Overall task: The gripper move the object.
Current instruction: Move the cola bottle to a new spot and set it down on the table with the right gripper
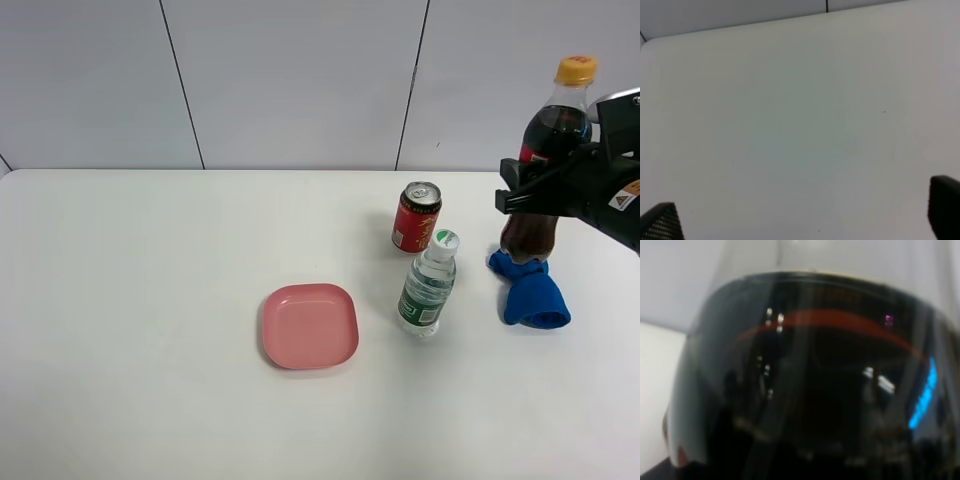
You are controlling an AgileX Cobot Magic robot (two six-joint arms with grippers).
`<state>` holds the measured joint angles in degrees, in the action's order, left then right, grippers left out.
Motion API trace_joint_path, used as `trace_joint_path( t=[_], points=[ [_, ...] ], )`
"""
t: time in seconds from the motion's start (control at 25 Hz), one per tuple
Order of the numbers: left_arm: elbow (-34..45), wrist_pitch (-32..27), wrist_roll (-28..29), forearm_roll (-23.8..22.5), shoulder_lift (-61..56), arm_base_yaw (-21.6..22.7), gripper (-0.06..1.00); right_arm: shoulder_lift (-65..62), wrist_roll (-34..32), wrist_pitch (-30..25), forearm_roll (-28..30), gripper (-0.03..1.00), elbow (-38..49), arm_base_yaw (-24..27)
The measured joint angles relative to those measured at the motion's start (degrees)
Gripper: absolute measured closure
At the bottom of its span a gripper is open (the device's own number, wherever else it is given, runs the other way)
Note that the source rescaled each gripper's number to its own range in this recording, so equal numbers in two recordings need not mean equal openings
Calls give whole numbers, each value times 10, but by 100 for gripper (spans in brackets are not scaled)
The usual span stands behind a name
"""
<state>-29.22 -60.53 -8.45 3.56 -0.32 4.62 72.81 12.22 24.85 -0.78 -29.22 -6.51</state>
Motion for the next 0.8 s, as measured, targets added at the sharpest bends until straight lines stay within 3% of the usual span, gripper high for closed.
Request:
trace_joint_path(
  t=[0.16, 0.44, 0.8],
  points=[
    [0, 0, 0, 0, 0, 0, -6, 58, 0, 71, -5, 97, 0, 0],
    [0, 0, 0, 0, 0, 0, -6, 147, 16, 170, -65, 97, -1, 0],
    [0, 0, 0, 0, 0, 0, -6, 233, 52, 183, -84, 97, -76, 0]
  ],
)
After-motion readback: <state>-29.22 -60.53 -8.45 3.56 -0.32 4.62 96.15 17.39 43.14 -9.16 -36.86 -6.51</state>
